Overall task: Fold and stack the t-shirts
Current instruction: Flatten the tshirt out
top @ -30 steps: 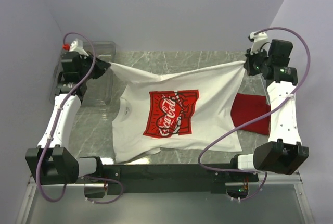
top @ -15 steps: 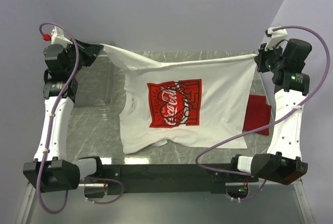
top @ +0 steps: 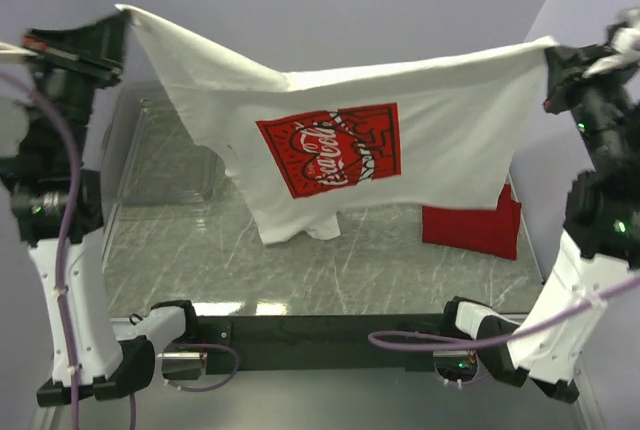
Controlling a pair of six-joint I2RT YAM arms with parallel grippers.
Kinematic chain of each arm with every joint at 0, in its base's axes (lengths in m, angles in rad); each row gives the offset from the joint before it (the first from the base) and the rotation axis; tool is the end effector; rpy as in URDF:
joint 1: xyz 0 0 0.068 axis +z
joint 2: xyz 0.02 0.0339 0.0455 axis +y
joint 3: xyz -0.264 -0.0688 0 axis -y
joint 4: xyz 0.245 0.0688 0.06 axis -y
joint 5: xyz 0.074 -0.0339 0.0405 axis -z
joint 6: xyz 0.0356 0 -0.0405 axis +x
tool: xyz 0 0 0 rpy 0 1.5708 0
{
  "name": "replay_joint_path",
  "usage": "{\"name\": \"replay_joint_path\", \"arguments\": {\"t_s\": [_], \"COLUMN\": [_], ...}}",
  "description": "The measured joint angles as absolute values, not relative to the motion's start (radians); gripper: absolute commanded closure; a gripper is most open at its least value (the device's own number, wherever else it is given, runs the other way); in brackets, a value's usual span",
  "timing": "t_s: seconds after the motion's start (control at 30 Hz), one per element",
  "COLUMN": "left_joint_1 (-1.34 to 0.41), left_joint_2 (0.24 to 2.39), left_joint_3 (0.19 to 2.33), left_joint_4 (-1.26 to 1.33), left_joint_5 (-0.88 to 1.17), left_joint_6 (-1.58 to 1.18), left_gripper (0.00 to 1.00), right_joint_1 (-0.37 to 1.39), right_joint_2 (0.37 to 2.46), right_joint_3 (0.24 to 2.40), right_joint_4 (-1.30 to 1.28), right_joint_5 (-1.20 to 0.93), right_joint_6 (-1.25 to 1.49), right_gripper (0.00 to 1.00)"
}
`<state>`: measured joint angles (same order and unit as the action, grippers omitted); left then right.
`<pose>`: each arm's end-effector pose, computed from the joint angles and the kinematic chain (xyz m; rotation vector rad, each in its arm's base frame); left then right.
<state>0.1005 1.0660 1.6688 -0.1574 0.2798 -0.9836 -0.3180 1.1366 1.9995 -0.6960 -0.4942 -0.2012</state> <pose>0.1580 0.0060 0.5795 -0.3783 1.1324 -0.9379 0.1255 -0.0235 0.5957 -0.3268 1.3865 -0.0816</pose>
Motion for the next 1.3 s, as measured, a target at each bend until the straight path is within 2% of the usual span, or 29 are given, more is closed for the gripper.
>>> {"name": "replay_joint_path", "arguments": {"t_s": [0.1, 0.23, 0.43, 0.63, 0.83, 1.03, 1.17, 1.3], "left_joint_1": [0.102, 0.102, 0.102, 0.096, 0.090, 0.083, 0.055, 0.013], "left_joint_2": [1.062, 1.050, 1.024, 1.033, 1.066, 1.161, 1.312, 1.580], "left_joint_3": [1.852, 2.044, 2.166, 2.143, 1.990, 1.745, 1.563, 1.497], "left_joint_4": [-0.177, -0.163, -0.112, -0.117, -0.101, -0.015, 0.075, 0.117], "left_joint_5": [0.213, 0.127, 0.055, 0.035, 0.040, 0.082, 0.112, 0.126], "left_joint_6": [-0.976, -0.963, -0.957, -0.951, -0.948, -0.960, -0.962, -0.939], "left_gripper": [0.99, 0.99, 0.99, 0.99, 0.99, 0.99, 0.99, 0.99], "right_joint_1": [-0.320, -0.322, -0.323, -0.323, -0.323, -0.323, -0.318, -0.286], "right_joint_2": [1.143, 1.120, 1.049, 1.039, 1.040, 1.053, 1.115, 1.298], "right_joint_3": [2.218, 2.391, 2.463, 2.407, 2.184, 1.763, 1.464, 1.265], "right_joint_4": [-0.693, -0.648, -0.582, -0.572, -0.541, -0.421, -0.299, -0.196], "right_joint_5": [-0.482, -0.430, -0.347, -0.318, -0.350, -0.463, -0.535, -0.544], "right_joint_6": [-0.155, -0.114, -0.101, -0.102, -0.109, -0.092, -0.068, -0.069], "right_gripper": [1.00, 1.00, 1.00, 1.00, 1.00, 1.00, 1.00, 1.00]}}
